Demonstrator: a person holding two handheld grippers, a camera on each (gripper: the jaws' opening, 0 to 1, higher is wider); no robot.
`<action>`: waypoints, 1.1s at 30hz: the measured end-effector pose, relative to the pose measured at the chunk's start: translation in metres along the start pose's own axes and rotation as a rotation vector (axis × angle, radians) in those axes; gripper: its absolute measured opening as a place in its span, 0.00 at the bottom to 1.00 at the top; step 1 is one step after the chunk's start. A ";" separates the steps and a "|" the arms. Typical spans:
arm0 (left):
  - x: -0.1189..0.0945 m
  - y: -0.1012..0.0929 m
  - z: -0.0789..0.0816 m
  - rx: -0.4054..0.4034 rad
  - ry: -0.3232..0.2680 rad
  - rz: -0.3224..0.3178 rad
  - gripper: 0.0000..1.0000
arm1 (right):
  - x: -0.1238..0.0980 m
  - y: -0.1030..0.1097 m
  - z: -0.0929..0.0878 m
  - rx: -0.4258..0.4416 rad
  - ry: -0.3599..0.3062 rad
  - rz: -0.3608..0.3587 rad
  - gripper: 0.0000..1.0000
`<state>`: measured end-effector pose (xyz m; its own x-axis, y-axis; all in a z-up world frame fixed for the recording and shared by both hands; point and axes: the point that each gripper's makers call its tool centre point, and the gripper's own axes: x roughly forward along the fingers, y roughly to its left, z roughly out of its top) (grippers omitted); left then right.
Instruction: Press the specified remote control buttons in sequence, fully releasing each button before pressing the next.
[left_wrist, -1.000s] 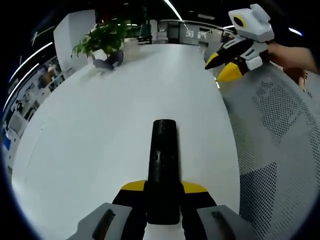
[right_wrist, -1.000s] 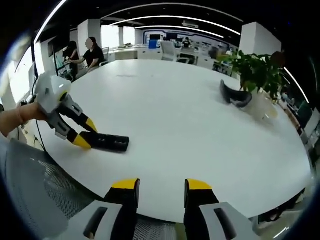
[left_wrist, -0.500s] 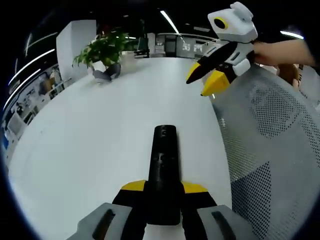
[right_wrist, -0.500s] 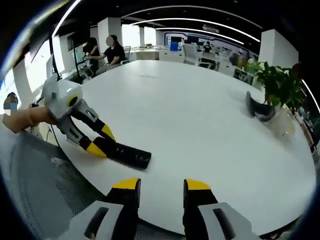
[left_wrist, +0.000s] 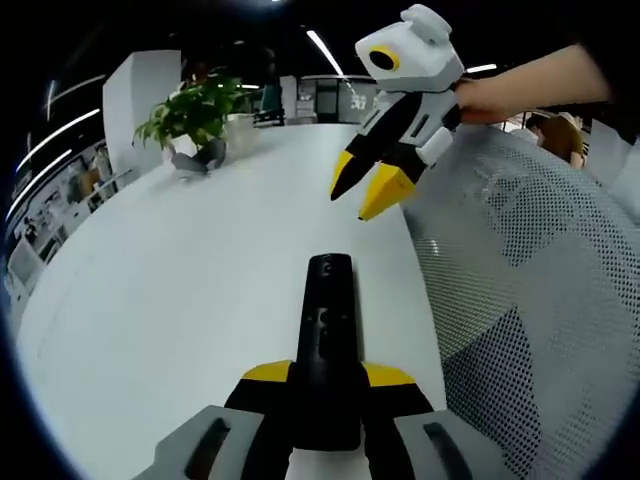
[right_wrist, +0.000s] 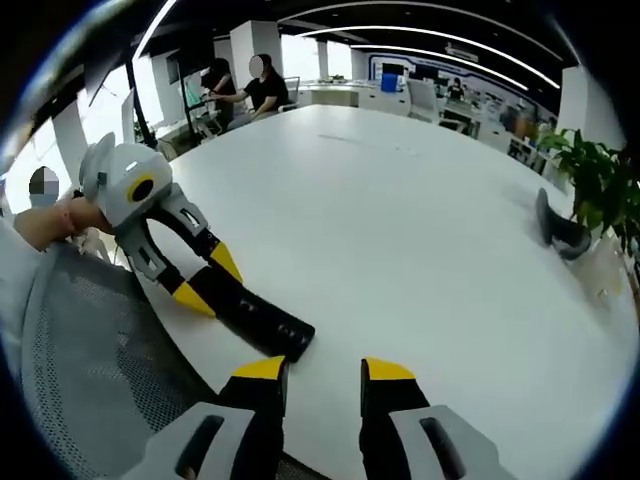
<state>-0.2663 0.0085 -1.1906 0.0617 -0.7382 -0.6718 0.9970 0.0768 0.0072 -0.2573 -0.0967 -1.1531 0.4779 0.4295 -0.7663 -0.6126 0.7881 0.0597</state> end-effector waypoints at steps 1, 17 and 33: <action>0.000 -0.003 0.000 0.016 0.000 -0.006 0.24 | 0.001 0.001 0.000 -0.001 -0.002 0.005 0.24; -0.012 -0.016 -0.009 0.038 0.049 -0.035 0.25 | 0.006 0.017 -0.003 -0.128 0.017 0.085 0.19; -0.011 -0.016 -0.010 0.037 -0.001 -0.034 0.25 | 0.020 0.039 -0.017 -0.356 0.167 0.192 0.00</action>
<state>-0.2835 0.0220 -1.1908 0.0275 -0.7406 -0.6714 0.9996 0.0263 0.0119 -0.2829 -0.0647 -1.1771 0.2436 0.4533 -0.8574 -0.8733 0.4871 0.0093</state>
